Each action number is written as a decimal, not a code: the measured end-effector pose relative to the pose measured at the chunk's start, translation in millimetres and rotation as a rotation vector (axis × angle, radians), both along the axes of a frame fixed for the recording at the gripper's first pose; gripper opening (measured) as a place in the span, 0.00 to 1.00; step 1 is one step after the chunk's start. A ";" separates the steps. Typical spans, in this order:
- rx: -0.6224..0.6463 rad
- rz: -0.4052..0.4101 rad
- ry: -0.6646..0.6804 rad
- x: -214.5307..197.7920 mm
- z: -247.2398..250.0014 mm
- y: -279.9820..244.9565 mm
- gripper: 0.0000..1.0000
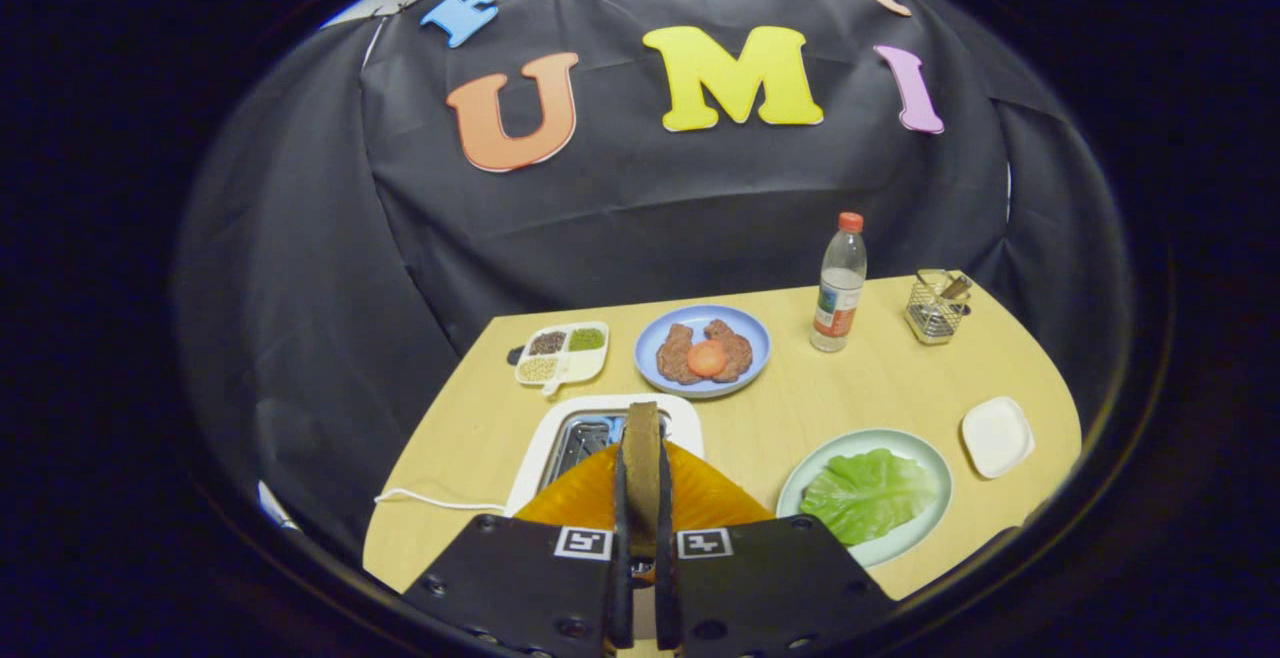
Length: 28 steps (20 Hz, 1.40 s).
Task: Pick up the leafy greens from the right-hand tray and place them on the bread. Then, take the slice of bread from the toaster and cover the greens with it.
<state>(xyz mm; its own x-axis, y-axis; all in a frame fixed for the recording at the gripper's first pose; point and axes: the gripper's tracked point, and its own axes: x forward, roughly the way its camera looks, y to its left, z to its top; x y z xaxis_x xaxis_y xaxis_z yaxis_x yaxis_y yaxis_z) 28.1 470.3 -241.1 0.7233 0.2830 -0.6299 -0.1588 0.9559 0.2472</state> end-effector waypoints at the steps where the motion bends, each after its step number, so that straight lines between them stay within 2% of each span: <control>1: 0.025 0.009 -0.006 -2.5 13.4 -1.2 0.09; 7: 0.113 0.017 -0.079 -0.3 88.0 -39.9 0.09; 11: 0.089 0.015 -0.129 7.2 102.0 -83.8 0.09; 14: 0.042 -0.005 -0.143 14.0 77.3 -115.6 0.09; 18: 0.027 -0.021 -0.057 11.3 13.1 -141.6 0.09; 22: 0.071 -0.028 0.035 8.0 -45.5 -150.9 0.09; 28: 0.110 0.000 0.078 8.2 -90.6 -164.4 0.09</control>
<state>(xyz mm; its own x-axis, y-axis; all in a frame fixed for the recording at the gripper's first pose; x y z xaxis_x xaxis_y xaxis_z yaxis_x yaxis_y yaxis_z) 36.2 305.8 -331.7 0.6731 0.3535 -0.6496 -0.1348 0.9223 0.3623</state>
